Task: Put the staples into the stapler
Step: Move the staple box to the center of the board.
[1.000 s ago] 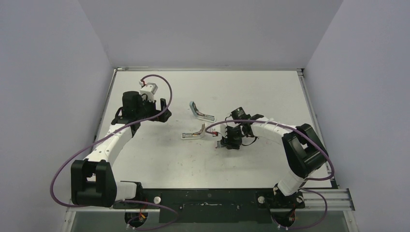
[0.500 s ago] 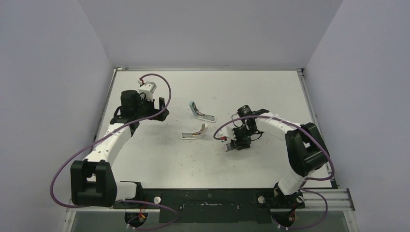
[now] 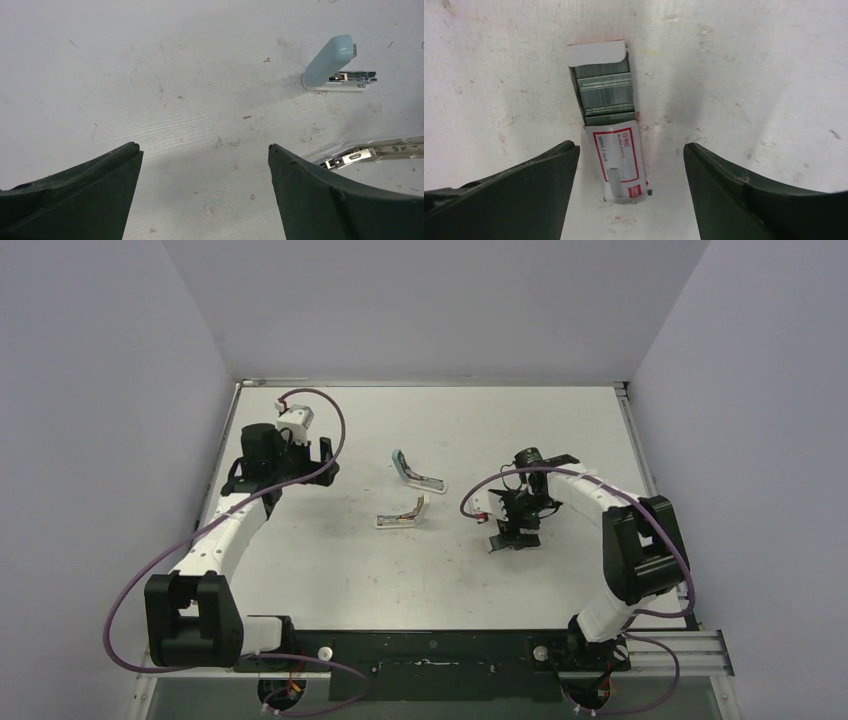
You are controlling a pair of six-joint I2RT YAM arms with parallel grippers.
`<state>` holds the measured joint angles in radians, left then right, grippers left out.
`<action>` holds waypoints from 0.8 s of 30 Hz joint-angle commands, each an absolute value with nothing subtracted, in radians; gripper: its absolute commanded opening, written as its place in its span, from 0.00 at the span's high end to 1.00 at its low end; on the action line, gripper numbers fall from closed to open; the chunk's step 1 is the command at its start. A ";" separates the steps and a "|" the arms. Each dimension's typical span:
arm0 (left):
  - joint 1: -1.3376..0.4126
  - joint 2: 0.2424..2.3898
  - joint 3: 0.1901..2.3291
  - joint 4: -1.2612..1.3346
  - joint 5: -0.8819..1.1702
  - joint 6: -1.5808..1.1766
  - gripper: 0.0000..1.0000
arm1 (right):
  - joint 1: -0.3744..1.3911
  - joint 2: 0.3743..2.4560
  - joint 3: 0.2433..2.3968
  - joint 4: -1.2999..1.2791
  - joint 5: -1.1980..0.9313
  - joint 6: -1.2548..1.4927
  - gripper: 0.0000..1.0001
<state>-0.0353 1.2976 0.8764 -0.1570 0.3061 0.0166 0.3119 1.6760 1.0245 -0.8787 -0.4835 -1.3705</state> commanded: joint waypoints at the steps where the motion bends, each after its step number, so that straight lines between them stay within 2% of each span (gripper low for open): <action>1: -0.025 1.269 0.956 -0.155 0.280 0.028 0.04 | 0.308 1.525 1.053 -0.800 -0.552 -1.235 0.19; 11: -0.011 1.173 0.963 -0.224 0.378 0.033 0.03 | 0.242 1.234 1.034 -0.619 -0.553 -0.775 0.01; 15: -0.009 1.103 0.918 -0.197 0.386 -0.063 0.03 | 0.223 1.143 0.996 -0.530 -0.497 -0.568 0.09; 20: -0.010 1.045 0.904 -0.223 0.455 -0.067 0.03 | 0.219 1.048 0.913 -0.414 -0.414 -0.356 0.10; 24: -0.010 1.045 0.890 -0.235 0.459 -0.041 0.04 | 0.219 1.068 0.913 -0.463 -0.440 -0.308 0.10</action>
